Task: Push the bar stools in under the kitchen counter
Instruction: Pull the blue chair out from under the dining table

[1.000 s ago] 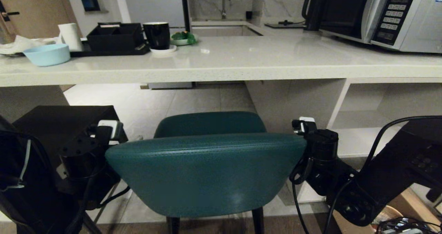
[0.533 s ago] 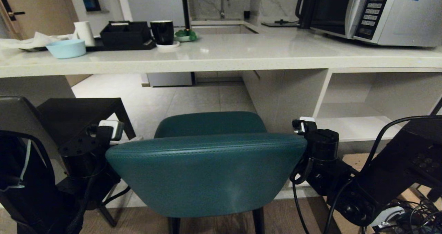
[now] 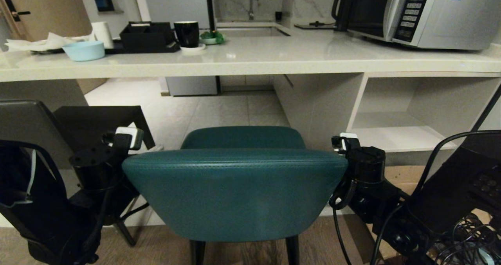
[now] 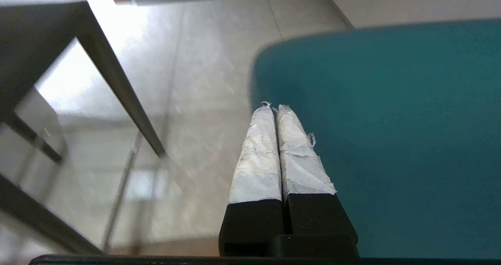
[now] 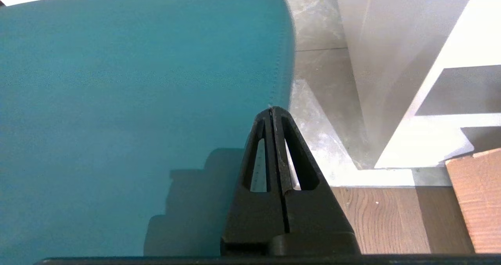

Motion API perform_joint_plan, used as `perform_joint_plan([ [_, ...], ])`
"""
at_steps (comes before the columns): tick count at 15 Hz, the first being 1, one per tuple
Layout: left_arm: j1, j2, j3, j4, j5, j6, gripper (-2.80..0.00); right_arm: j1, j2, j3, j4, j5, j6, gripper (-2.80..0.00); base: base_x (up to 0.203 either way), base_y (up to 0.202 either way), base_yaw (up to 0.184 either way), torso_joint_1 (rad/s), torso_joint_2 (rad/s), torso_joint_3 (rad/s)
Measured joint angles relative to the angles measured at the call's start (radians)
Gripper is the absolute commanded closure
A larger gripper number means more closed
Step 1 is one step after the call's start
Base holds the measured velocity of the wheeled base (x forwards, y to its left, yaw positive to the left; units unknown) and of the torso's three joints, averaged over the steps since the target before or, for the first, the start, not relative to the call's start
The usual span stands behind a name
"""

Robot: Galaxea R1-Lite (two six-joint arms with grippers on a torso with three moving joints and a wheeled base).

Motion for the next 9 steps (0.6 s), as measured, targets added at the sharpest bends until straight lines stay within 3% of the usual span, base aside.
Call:
perform_joint_plan([
  [9, 0.025, -0.11, 0.078, -0.018, -0.001, -0.012, 0.0, 0.013, -0.086, 0.036, 0.012, 0.004, 0.0, 0.0, 0.0, 0.0, 0.0, 0.0, 0.0, 0.0],
])
